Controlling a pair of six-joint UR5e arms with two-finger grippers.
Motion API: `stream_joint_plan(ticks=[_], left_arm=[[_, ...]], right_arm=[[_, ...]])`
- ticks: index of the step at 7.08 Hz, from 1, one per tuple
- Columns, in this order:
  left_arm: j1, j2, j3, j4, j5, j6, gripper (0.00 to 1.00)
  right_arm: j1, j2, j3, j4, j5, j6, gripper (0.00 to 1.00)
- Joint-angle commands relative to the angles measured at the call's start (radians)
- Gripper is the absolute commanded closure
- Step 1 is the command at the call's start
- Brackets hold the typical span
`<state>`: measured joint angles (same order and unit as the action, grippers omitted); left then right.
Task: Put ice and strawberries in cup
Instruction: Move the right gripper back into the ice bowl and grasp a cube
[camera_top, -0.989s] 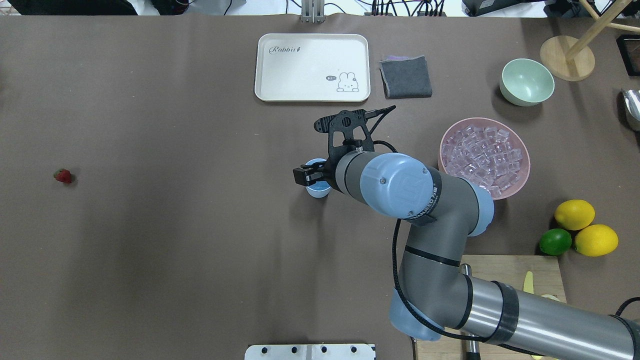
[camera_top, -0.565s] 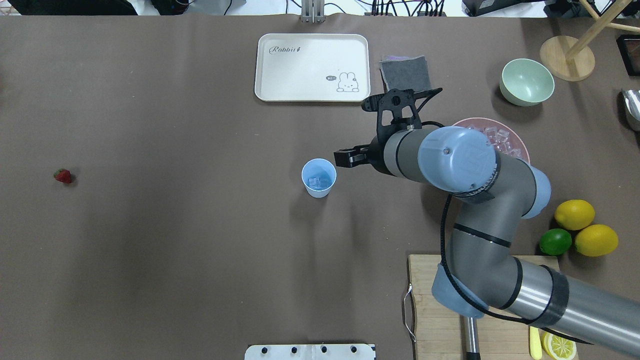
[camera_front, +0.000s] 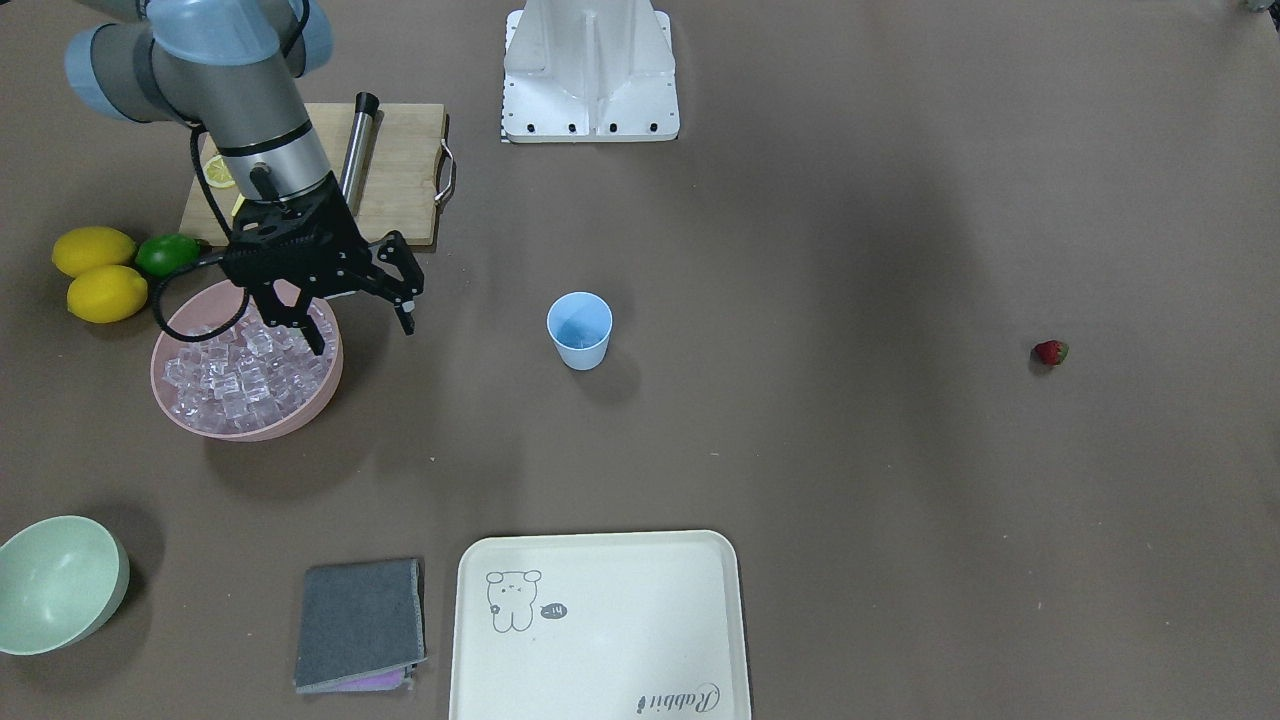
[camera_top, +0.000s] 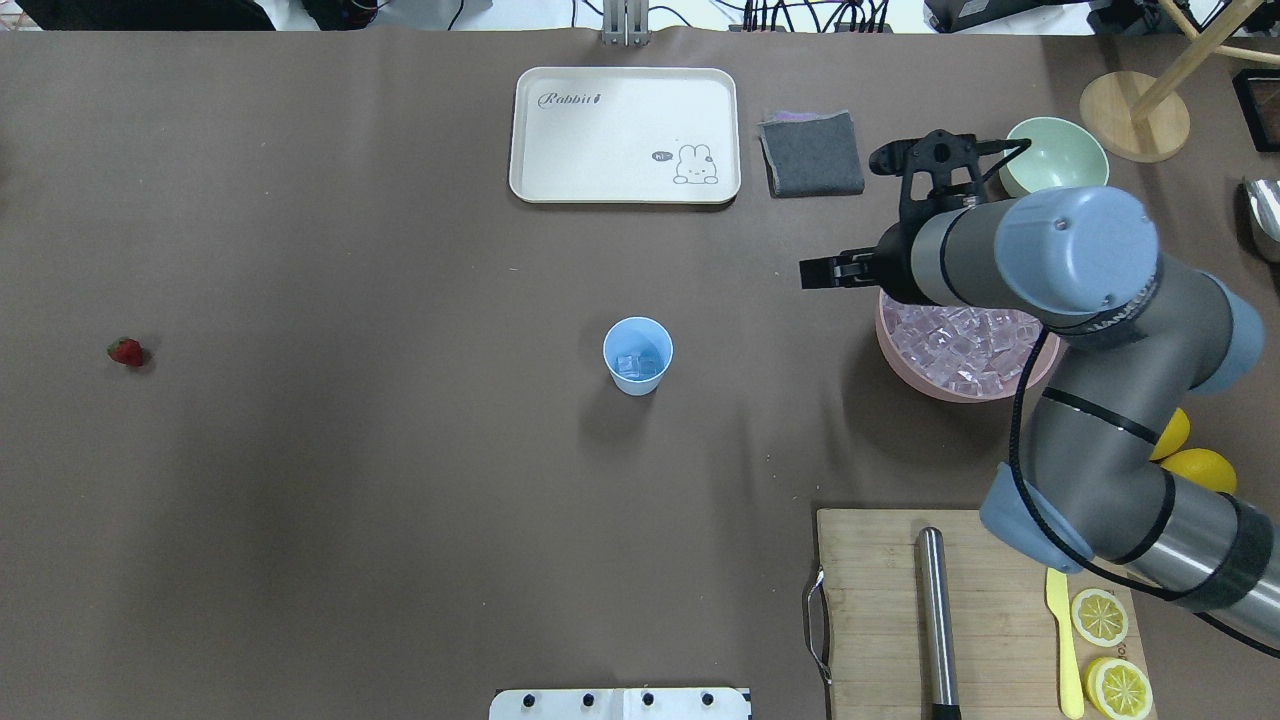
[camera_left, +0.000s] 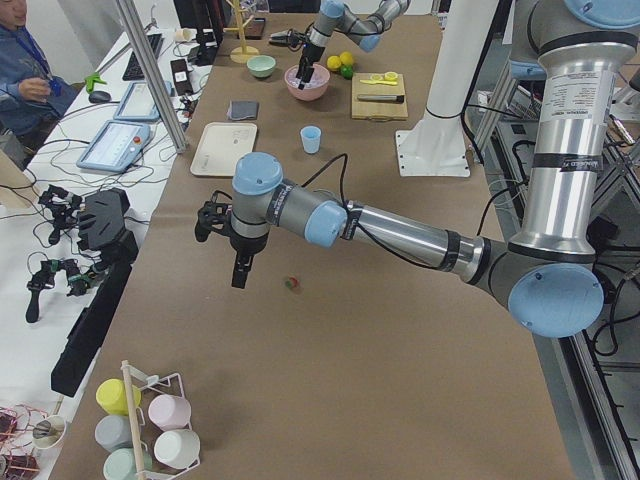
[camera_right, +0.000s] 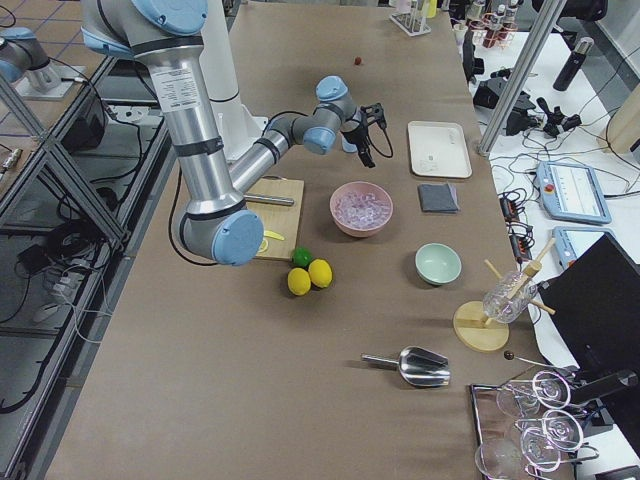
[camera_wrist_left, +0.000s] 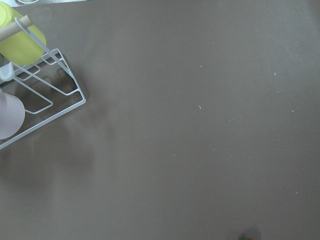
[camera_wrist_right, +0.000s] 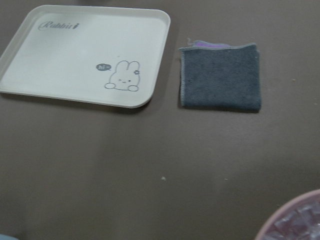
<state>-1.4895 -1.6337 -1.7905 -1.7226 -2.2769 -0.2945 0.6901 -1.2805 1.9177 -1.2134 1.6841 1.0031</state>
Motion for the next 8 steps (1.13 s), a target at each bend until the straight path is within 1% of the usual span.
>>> stream_joint_plan(ticks=[1,3,4,5,6,8], left_arm=[[0.0,0.0,-0.001,0.0,-0.001,0.0,0.02],[0.0,0.012,-0.006,-0.003,0.001,0.002,0.02],[0.0,0.012,-0.01,-0.003,0.002,0.002,0.02],[0.0,0.012,-0.01,-0.003,0.002,0.002,0.02],[0.0,0.011,-0.01,-0.003,0.002,0.002,0.02],[-0.002,0.006,-0.01,-0.003,0.004,0.002,0.02]], right_arm=[[0.078,-0.092,0.014,0.0,0.026,-0.001,0.0],[0.118,-0.176,0.02,0.0,0.029,-0.001,0.0],[0.117,-0.213,0.02,0.0,0.022,-0.001,0.0],[0.112,-0.226,0.014,-0.002,0.019,0.002,0.0],[0.092,-0.221,0.014,-0.002,0.02,0.014,0.0],[0.04,-0.177,0.001,-0.002,0.016,0.019,0.0]])
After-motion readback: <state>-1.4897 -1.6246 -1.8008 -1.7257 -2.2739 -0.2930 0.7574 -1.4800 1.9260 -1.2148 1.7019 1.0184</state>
